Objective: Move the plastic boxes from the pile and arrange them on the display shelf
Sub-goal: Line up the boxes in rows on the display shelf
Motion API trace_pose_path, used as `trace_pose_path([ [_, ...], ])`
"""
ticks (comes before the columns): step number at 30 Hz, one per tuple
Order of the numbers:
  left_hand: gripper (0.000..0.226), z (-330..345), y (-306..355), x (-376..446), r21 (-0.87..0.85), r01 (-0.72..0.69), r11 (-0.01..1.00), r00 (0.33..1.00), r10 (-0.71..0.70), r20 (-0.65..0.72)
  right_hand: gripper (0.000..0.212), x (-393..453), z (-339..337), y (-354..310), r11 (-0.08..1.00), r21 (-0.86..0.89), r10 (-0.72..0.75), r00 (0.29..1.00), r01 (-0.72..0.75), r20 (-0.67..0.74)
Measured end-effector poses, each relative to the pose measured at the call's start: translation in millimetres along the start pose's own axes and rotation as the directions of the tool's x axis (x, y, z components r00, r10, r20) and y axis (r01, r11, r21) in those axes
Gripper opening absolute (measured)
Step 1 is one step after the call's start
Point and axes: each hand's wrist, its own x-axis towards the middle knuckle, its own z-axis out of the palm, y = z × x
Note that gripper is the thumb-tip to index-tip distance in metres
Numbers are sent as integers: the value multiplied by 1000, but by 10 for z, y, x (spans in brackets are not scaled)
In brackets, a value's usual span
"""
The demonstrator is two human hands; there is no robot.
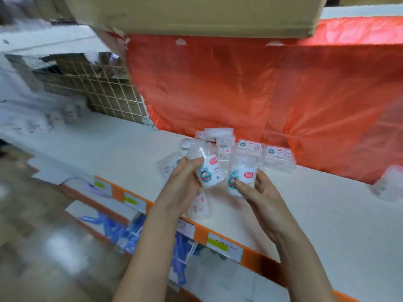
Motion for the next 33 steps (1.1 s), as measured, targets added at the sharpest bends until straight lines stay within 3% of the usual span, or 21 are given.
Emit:
trace_pose_path([
  [2, 65, -272, 213, -116, -63, -21, 998, 1000, 19, -25, 58, 85, 346, 74, 1000, -29, 13, 996, -10, 90],
  [4, 55, -574, 397, -258, -59, -64, 996, 995, 59, -74, 59, 150, 736, 173, 998, -54, 35, 986, -27, 162],
  [13, 53, -2143, 1389, -836, 163, -164, 973, 946, 202, -252, 61, 496, 2611, 666, 992, -29, 127, 907, -126, 402],
  [15, 56, -2477, 1580, -893, 168, -170, 971, 938, 212, -273, 66, 606, 2980, 771, 989, -9, 140, 895, -151, 423],
  [19, 49, -3026, 1876, -925, 110, -144, 983, 934, 172, -312, 44, 783, 3530, 912, 964, 53, 209, 868, -260, 450],
  [24, 56, -3611, 2166, -901, 104, -149, 983, 949, 172, -264, 26, 1088, 4026, 1109, 956, 12, 246, 825, -293, 508],
  [27, 49, -4004, 2339, -803, 191, -126, 973, 959, 170, -229, 39, 1351, 4352, 1232, 961, -20, 246, 820, -275, 516],
  [30, 22, -4413, 2558, -614, 234, -118, 965, 954, 175, -244, 52, 1670, 4711, 1371, 963, -24, 240, 813, -268, 530],
  [33, 24, -4792, 2850, -383, 306, -95, 947, 948, 179, -262, 50, 2005, 5062, 1464, 971, -17, 211, 814, -240, 541],
])
